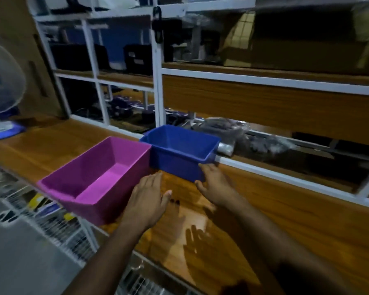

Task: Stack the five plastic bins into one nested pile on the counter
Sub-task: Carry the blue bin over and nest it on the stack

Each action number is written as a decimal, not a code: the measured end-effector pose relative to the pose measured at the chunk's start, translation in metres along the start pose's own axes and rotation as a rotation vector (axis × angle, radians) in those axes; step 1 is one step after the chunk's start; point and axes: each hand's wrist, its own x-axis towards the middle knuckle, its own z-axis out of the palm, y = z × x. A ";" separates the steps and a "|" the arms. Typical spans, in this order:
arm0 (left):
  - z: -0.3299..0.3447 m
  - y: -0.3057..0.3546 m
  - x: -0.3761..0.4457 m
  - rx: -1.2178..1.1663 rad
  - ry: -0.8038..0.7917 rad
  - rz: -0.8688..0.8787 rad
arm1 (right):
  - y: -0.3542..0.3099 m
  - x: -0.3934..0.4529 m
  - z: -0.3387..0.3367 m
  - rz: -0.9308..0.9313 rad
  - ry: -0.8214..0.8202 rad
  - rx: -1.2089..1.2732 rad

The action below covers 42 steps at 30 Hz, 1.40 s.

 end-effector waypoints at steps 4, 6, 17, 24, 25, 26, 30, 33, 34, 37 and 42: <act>0.005 -0.042 0.058 -0.083 -0.090 0.085 | -0.020 0.065 0.017 0.108 0.043 -0.065; 0.006 -0.056 0.083 -0.150 -0.130 0.107 | -0.027 0.087 0.023 0.161 0.023 -0.164; 0.032 -0.077 0.122 -0.360 -0.304 0.067 | -0.019 0.091 0.056 0.300 -0.036 -0.493; 0.036 -0.054 0.132 -0.508 -0.337 -0.023 | -0.041 0.040 0.039 0.282 0.024 -0.463; 0.038 -0.049 0.131 -0.503 -0.337 -0.028 | -0.046 0.032 0.038 0.270 0.018 -0.457; 0.038 -0.045 0.129 -0.509 -0.335 -0.044 | -0.053 0.025 0.036 0.256 0.012 -0.459; 0.045 -0.027 0.120 -0.602 -0.319 -0.130 | -0.078 0.000 0.036 0.173 0.053 -0.420; 0.045 -0.021 0.112 -0.610 -0.292 -0.161 | -0.091 -0.015 0.039 0.131 0.033 -0.261; 0.042 -0.018 0.109 -0.619 -0.303 -0.161 | -0.092 -0.017 0.037 0.127 0.012 -0.210; 0.036 -0.014 0.106 -0.659 -0.381 -0.170 | -0.078 -0.021 0.025 0.216 -0.017 -0.055; 0.027 -0.021 0.117 -0.479 -0.488 0.006 | -0.010 -0.025 -0.001 0.391 0.121 -0.153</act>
